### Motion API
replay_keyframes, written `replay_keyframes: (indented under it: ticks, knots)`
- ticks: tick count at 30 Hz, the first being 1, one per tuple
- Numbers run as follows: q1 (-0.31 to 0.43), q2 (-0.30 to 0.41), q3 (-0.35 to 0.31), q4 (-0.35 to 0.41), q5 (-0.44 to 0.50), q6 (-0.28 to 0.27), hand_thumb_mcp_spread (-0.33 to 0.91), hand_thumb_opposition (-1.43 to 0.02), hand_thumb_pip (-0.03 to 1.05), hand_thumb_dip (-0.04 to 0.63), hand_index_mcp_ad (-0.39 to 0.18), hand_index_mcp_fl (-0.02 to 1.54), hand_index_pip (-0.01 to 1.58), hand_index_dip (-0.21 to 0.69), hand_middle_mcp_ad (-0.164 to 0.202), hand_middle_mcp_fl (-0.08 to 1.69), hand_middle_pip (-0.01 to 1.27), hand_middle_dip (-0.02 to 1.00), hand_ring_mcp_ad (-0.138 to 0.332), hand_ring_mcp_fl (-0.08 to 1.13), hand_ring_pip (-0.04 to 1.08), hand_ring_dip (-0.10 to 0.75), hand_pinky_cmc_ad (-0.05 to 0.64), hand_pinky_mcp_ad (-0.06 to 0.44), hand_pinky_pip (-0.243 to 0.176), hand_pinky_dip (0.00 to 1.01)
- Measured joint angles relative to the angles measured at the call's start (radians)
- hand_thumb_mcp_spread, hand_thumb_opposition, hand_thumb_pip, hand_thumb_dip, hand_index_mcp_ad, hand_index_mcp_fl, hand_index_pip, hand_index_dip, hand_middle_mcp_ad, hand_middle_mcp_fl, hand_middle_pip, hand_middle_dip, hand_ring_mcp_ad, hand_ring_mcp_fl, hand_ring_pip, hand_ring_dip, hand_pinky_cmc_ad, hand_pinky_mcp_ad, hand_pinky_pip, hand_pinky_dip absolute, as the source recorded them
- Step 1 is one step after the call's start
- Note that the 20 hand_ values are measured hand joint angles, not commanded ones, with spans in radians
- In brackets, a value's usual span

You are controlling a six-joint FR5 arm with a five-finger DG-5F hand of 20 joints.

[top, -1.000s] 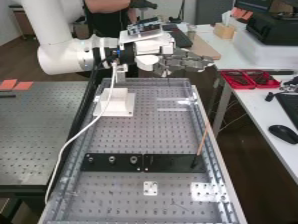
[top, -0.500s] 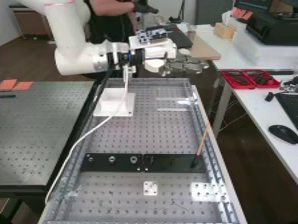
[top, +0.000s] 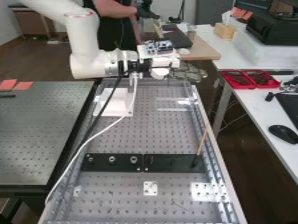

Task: Grab the drill bit and place it in the clear container

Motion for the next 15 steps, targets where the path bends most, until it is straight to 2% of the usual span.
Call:
replay_keyframes:
  ticks: [15]
  knots:
    - [0.029, -0.105, 0.045, -0.018, 0.061, 0.034, 0.63, -0.94, 0.5, 0.298, -0.124, 0.58, 1.3, 0.291, 0.099, 0.28, 0.14, 0.21, 0.19, 0.05, 0.1, 0.024, 0.295, 0.168, -0.089, 0.18]
